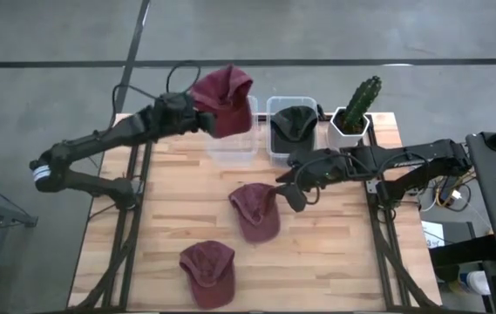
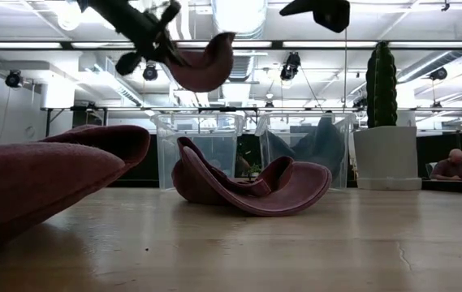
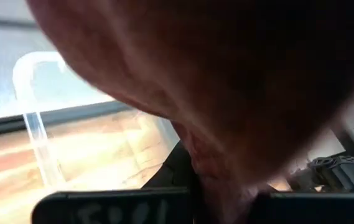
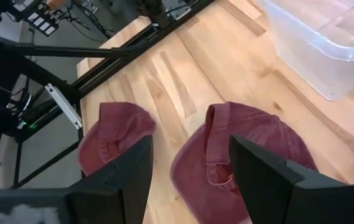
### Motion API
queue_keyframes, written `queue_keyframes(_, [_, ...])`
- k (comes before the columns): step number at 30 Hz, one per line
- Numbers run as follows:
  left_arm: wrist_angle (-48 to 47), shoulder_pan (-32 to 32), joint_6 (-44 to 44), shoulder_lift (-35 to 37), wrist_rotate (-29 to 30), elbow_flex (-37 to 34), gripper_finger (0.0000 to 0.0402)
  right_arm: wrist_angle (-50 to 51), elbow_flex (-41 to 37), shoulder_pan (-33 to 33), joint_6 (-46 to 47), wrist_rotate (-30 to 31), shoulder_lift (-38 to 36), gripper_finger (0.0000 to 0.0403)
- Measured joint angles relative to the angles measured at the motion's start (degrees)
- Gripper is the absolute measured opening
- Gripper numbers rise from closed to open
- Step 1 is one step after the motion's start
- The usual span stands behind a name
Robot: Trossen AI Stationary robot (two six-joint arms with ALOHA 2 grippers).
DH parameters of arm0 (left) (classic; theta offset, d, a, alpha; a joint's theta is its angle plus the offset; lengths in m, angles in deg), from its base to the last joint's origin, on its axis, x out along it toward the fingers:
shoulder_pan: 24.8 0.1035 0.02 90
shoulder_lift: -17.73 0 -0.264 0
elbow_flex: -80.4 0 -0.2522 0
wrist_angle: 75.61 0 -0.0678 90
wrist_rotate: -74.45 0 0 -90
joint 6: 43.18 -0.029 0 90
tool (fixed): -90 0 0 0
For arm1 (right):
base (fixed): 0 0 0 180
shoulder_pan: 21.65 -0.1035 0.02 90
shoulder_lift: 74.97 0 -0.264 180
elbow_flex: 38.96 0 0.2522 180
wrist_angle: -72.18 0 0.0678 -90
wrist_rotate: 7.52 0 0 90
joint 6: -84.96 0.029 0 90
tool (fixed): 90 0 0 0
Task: Pick & Place hat
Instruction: Put the bottom right red cap into the left transparent bin
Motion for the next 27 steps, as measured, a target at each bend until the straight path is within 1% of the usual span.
queue_keyframes(2, [-1.1,2.2,0.6,-2.3,-3.6,0.6,0.0006,0.0,0.0,0.0,0.0,0.0,-0.1,0.0203])
queue_keyframes(6, [-6.0,4.4,0.4,-8.2,-8.4,3.9,0.0006,0.0,0.0,0.0,0.0,0.2,-0.1,0.0203])
queue_keyframes(11, [-12.8,5.2,-2.3,-15.7,-9.6,10.1,0.0006,0.0,0.0,0.0,0.0,0.2,-0.1,0.0203])
queue_keyframes(13, [-13.8,5.6,-2.4,-17.8,-10.1,12.3,0.0006,0.0,0.0,0.0,0.0,0.2,-0.1,0.0203])
queue_keyframes(17, [-15.4,5.9,-1.4,-19.8,-10.6,14.9,0.0018,0.0,0.0,0.0,0.0,0.2,-0.1,0.0203])
queue_keyframes(23, [-20.1,6.3,0.8,-20.0,-10.3,14.3,0.0019,0.0,0.0,0.0,-0.3,0.2,-0.1,0.0203])
queue_keyframes(27, [-20.7,6.6,0.9,-20.0,-9.7,13.7,0.0019,0.0,0.0,0.0,-0.4,0.2,-0.1,0.0203])
